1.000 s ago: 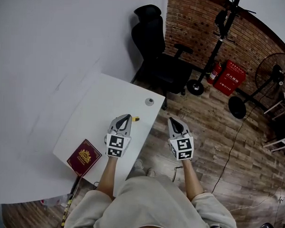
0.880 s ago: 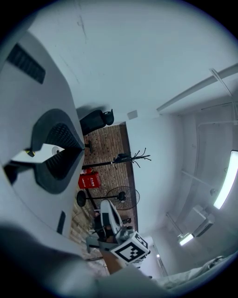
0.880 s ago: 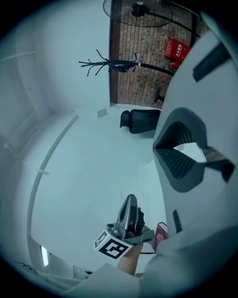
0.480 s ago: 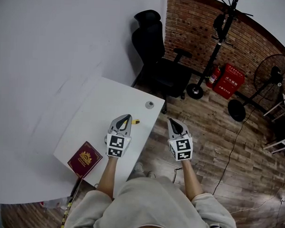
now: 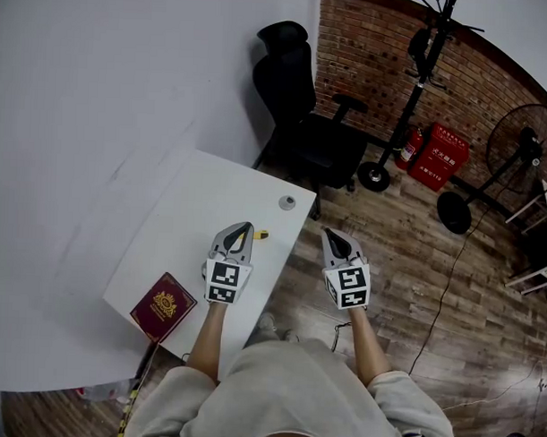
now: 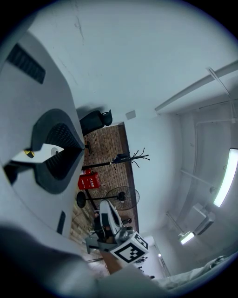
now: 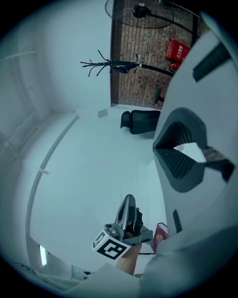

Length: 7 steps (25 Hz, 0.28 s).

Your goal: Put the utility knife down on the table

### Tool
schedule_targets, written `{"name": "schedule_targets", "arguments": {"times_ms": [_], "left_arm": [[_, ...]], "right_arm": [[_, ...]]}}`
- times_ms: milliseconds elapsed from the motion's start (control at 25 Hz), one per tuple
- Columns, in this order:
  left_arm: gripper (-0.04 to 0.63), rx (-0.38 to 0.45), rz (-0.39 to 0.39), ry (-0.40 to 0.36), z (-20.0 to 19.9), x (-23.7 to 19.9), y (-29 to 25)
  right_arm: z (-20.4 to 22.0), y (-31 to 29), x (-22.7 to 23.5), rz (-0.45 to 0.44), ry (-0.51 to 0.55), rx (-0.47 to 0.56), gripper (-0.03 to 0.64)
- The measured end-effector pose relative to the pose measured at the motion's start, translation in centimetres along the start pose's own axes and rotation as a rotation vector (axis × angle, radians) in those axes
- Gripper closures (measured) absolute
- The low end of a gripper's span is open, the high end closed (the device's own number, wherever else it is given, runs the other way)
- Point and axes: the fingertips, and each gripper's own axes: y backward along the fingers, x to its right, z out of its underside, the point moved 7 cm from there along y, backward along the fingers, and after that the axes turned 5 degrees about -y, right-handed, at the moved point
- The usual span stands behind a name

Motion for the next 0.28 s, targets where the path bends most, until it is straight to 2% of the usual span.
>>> {"name": "schedule_targets", "arguments": {"times_ms": [280], "left_arm": [[0.589,0.002,0.002,0.007,0.41,0.12,-0.04]], "right_arm": [[0.26,-0.14,-0.32,-0.001,0.003,-0.004,0.620]]}}
